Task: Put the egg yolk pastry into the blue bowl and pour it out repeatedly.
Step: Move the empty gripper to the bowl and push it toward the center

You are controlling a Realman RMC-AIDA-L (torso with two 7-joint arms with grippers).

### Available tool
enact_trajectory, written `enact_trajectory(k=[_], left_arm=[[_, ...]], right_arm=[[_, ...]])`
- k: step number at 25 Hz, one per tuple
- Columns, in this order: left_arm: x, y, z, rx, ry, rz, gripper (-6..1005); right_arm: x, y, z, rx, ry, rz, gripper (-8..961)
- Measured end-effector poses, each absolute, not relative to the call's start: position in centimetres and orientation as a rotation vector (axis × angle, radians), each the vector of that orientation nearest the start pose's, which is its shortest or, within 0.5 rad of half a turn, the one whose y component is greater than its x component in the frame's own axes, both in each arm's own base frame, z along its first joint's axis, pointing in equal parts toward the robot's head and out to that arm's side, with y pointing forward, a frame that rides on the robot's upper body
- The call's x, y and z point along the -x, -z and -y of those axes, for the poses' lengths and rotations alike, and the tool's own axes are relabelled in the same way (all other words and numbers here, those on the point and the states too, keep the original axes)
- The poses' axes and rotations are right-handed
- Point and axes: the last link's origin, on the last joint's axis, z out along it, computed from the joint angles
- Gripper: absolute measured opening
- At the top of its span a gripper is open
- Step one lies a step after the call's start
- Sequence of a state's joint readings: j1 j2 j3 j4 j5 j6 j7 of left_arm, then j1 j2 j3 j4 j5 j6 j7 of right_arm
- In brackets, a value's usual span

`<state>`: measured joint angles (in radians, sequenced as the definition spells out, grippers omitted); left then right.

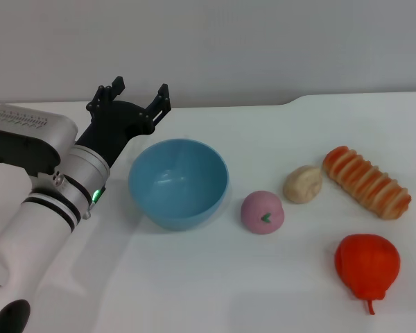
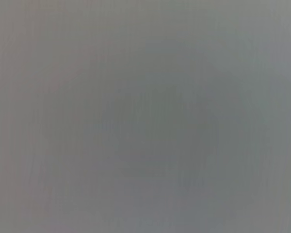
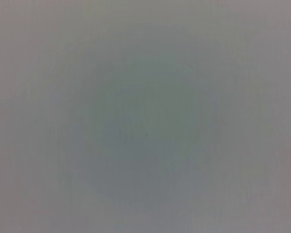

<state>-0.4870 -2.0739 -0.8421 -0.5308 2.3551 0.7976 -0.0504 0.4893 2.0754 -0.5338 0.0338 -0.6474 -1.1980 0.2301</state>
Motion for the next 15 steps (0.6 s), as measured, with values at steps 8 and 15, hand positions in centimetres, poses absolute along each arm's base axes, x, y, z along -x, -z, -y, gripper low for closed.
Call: enact_trajectory(k=[8, 15], left_arm=[[23.78, 7.5, -36.72, 1.847, 0.764, 0.611, 831], [23.69, 7.49, -36.78, 1.847, 0.77, 0.615, 832]], right_arm=[[-36.54, -2.67, -33.04, 1.341, -0.667, -0.654, 720], [-36.52, -2.68, -33.07, 1.341, -0.667, -0.653, 721]])
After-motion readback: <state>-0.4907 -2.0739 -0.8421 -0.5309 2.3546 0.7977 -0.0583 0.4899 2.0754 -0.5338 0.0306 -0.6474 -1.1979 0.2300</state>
